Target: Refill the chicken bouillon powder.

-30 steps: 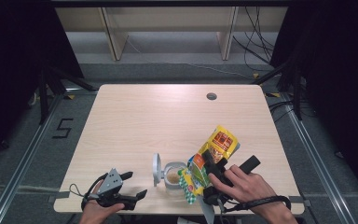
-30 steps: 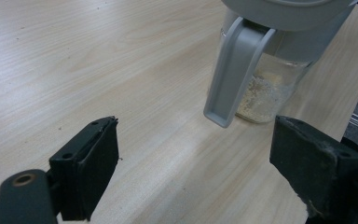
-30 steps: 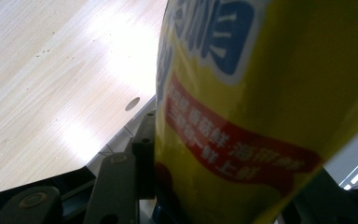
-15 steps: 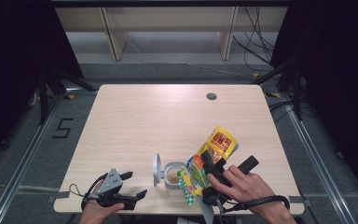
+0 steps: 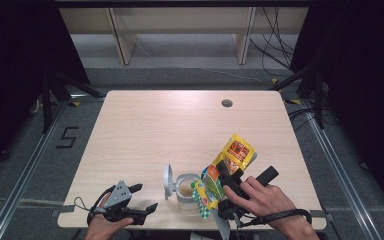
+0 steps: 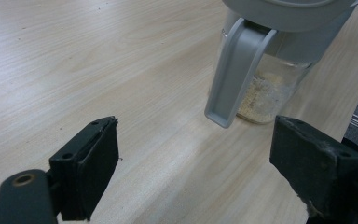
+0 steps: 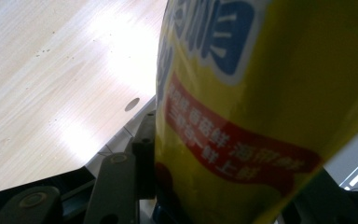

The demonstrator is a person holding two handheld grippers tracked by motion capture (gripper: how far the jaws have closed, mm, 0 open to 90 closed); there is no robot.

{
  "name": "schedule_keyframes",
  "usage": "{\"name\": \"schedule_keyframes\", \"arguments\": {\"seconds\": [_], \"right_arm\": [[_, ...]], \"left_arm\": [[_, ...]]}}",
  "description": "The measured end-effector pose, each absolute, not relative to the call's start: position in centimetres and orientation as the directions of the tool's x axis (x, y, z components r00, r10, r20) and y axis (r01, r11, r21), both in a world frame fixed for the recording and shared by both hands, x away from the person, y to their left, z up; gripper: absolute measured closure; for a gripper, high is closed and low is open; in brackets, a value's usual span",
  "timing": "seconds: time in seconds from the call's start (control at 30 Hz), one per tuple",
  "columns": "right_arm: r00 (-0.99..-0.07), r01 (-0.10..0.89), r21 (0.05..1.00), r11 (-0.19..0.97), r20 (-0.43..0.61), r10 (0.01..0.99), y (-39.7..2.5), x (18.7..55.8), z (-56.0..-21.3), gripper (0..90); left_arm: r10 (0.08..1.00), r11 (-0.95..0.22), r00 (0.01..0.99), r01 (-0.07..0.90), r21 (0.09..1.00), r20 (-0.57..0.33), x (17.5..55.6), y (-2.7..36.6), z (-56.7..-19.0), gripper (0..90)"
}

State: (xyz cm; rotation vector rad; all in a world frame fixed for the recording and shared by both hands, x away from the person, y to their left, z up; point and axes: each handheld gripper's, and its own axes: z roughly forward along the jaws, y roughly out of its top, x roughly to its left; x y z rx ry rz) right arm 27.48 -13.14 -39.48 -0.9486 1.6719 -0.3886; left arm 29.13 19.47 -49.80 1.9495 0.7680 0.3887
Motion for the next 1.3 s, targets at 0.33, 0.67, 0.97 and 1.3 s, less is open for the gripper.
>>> {"name": "schedule_keyframes", "arguments": {"seconds": [0.33,0.67,0.97,1.3], "right_arm": [[-0.056,-0.395,-0.672,0.627,-0.663,-0.746,-13.07,27.45,-39.36,57.0],[-0.058,-0.393,-0.675,0.624,-0.659,-0.75,-13.02,27.49,-39.08,57.1],[-0.06,-0.395,-0.677,0.621,-0.656,-0.752,-13.08,27.58,-39.04,57.1],[-0.051,-0.392,-0.684,0.615,-0.652,-0.757,-12.96,27.6,-38.81,57.1]], "left_arm": [[0.658,-0.322,0.75,0.356,0.877,-0.063,29.11,19.43,-49.86,15.0],[0.659,-0.321,0.749,0.358,0.877,-0.064,29.11,19.44,-49.84,15.0],[0.66,-0.321,0.749,0.358,0.877,-0.064,29.13,19.44,-49.86,15.0],[0.663,-0.309,0.745,0.362,0.879,-0.074,29.07,19.37,-49.85,15.0]]}}
